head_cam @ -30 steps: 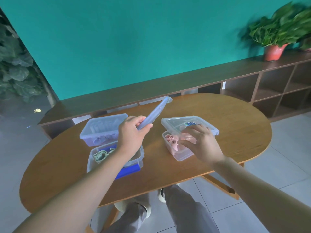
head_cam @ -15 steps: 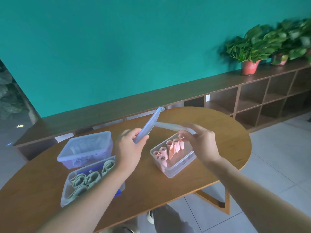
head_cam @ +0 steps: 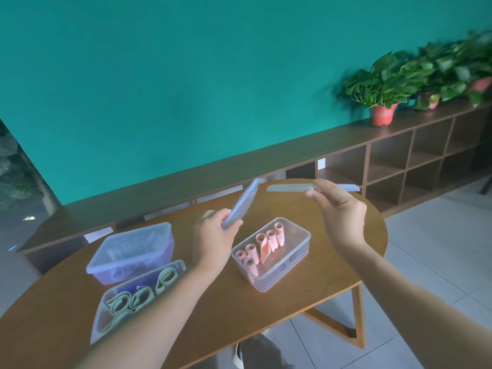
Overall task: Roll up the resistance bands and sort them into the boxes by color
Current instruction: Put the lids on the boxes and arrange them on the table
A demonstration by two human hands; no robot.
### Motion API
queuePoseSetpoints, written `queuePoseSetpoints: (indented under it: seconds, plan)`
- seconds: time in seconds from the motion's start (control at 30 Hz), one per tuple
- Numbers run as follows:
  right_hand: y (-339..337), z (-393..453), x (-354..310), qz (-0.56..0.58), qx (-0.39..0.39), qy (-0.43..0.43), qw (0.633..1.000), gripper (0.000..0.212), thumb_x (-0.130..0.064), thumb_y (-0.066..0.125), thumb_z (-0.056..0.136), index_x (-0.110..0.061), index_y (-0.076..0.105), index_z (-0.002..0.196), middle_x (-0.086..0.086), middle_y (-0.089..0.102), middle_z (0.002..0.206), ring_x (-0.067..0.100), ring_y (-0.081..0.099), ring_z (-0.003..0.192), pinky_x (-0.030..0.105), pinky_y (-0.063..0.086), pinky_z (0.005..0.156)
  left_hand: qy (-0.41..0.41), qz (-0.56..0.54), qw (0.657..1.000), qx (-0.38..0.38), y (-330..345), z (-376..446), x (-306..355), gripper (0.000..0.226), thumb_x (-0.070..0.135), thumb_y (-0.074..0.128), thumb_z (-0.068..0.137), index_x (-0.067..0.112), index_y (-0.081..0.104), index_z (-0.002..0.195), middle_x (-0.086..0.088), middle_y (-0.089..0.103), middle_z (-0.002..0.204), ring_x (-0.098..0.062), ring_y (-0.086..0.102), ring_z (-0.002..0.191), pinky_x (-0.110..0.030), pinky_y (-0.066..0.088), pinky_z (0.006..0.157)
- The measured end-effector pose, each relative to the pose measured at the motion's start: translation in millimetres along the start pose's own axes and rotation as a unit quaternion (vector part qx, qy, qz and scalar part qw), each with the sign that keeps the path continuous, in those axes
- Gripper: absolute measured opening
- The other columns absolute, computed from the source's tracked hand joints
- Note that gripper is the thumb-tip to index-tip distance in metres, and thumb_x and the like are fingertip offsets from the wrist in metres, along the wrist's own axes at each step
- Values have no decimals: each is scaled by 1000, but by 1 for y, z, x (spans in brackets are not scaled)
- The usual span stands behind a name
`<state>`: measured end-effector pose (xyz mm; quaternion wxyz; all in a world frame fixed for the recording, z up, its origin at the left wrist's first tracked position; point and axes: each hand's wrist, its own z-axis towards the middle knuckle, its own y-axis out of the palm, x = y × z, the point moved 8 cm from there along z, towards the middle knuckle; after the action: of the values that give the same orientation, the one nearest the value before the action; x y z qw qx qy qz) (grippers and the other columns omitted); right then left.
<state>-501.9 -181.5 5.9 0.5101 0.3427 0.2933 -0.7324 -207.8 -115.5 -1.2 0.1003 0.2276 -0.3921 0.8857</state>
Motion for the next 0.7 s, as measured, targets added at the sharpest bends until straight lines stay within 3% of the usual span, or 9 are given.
queuePoseSetpoints:
  seconds: [0.13,0.3,0.43,0.6,0.7]
  plan:
    - [-36,-1,32,5,27,72,997,28,-31,79,85,-20,78,112,-8,75,113,2,67,108,14,45,102,76,60,992,-75,45,-22,36,33,33,74,90,16,73,118,1,67,107,-19,60,101,-32,55,80]
    - [-62,-6,53,-33,43,91,994,30,-33,78,86,-18,77,113,-7,75,111,-2,66,99,-2,36,91,120,133,975,-131,86,-50,63,27,34,68,94,14,75,111,-4,66,95,-24,59,95,-34,50,77]
    - [-68,-7,54,-36,41,88,995,31,-32,76,89,-15,76,115,-10,73,105,-4,64,92,-5,35,85,169,190,951,-176,106,-65,73,41,36,59,98,12,62,131,-3,63,115,-24,55,111,-30,40,89]
    - [-64,-10,55,-43,38,77,995,32,-32,76,89,-15,76,116,-7,74,107,-6,63,93,-7,33,83,176,198,942,-204,117,-75,67,57,38,63,96,15,48,146,-1,55,126,-23,52,118,-33,46,97]
    - [-57,-14,53,-44,30,73,996,32,-33,76,88,-16,76,115,-8,74,110,0,65,98,-6,34,84,166,179,938,-244,126,-75,60,50,45,65,94,18,58,135,-2,55,125,-24,50,119,-37,44,101]
